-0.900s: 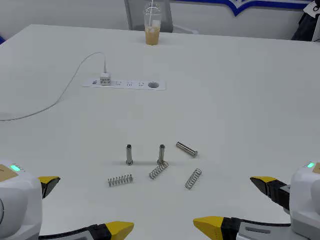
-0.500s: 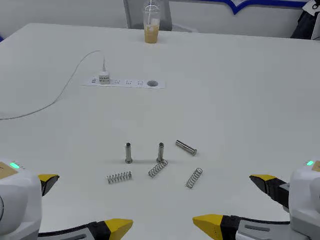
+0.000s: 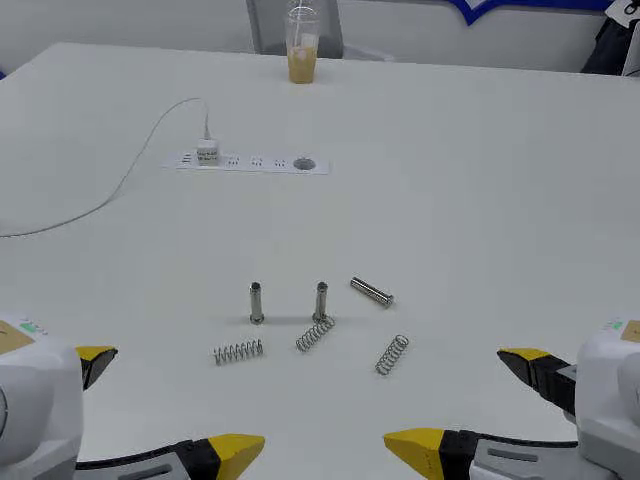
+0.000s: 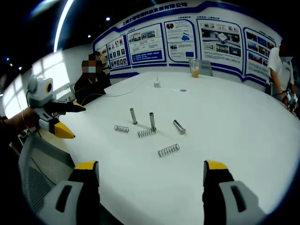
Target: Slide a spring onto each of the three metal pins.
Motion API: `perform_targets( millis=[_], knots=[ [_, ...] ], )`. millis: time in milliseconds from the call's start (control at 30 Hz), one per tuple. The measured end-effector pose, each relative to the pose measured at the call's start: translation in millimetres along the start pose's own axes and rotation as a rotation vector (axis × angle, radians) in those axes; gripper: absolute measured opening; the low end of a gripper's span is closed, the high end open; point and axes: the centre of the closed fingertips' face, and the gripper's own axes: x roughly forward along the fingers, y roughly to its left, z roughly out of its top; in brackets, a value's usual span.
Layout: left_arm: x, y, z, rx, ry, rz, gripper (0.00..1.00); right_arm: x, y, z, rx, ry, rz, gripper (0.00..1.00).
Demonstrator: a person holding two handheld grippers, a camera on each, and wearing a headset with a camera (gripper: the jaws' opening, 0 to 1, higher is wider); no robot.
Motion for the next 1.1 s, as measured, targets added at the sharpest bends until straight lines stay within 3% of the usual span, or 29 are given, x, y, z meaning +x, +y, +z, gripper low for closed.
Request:
perform_targets(
  millis=[333, 500, 667, 1100],
  knots=[
    [2.3, -1.0, 1.8, 0.005, -0.004, -0.001, 0.95, 0.8, -2.3, 1.4, -0.005, -0.001, -0.001, 0.93],
    [2.7, -2.0, 1.7, 0.011, -0.002, -0.001, 0.95, 4.7, -5.3, 4.9, -0.056, 0.007, 0.002, 0.91],
    [3.6, -1.7, 1.8, 0.013, -0.005, 0.005, 0.94, 11.6, -11.2, 7.4, -0.1, 0.025, -0.01, 0.91],
    [7.1, -3.6, 5.2, 0.016, -0.019, -0.002, 0.94, 29.7, -22.9, 25.0, -0.108, 0.021, 0.005, 0.89]
  ],
)
